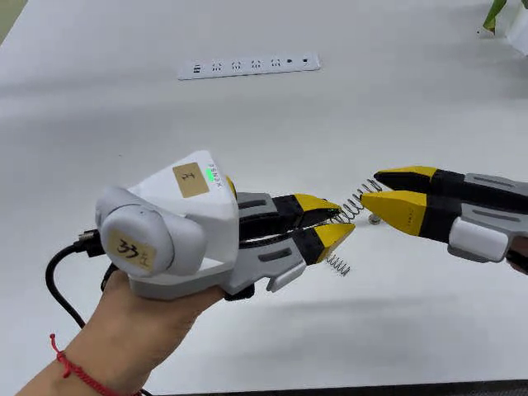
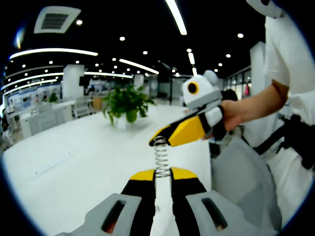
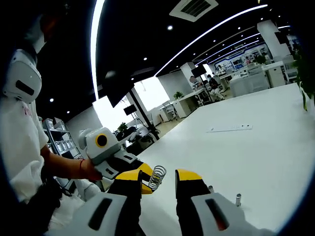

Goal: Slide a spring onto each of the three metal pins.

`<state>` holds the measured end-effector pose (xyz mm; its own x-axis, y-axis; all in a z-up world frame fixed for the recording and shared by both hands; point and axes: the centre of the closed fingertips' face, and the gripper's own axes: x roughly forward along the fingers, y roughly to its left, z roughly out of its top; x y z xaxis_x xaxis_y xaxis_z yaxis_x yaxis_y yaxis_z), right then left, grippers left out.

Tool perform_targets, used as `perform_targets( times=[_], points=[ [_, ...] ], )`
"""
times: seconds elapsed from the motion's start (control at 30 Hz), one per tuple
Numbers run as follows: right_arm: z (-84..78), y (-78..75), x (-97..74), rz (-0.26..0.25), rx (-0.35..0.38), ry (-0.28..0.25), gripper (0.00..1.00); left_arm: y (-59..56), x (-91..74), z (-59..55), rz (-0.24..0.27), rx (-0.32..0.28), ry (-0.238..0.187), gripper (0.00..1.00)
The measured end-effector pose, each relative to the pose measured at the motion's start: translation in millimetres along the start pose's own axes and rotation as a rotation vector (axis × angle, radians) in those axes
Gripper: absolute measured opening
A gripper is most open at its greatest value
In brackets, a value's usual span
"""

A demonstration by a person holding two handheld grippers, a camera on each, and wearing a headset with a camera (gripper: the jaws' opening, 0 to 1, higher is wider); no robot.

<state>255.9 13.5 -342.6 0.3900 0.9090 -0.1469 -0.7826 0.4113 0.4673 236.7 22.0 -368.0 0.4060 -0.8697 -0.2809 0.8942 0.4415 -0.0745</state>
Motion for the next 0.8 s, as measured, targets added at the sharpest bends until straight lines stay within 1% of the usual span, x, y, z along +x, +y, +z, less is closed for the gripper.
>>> perform_targets(
  times=[0.07,0.17,0.3,0.4,0.57,0.77,0.8],
  points=[
    [0.9,2.7,0.4,0.011,0.023,-0.003,0.26,-2.1,0.4,1.8,-0.004,0.003,-0.006,0.11],
    [0.6,0.7,0.7,0.009,0.020,0.004,0.24,-3.7,0.7,2.7,-0.009,0.004,-0.009,0.11],
    [0.9,2.3,0.0,0.016,0.027,0.010,0.16,-4.3,0.7,3.7,-0.011,0.002,-0.014,0.11],
    [0.6,5.5,0.2,0.017,0.006,0.019,0.13,-5.6,1.1,3.6,-0.017,0.004,-0.012,0.11],
    [1.4,10.8,0.8,0.024,-0.012,0.029,0.12,-6.4,1.6,3.9,-0.021,0.005,-0.014,0.11],
    [0.8,19.1,2.4,0.038,-0.056,0.055,0.12,-7.9,2.9,2.5,-0.029,-0.004,-0.011,0.11],
    [-0.1,20.5,2.9,0.039,-0.074,0.065,0.12,-8.2,3.0,1.9,-0.030,-0.003,-0.008,0.11]
  ],
)
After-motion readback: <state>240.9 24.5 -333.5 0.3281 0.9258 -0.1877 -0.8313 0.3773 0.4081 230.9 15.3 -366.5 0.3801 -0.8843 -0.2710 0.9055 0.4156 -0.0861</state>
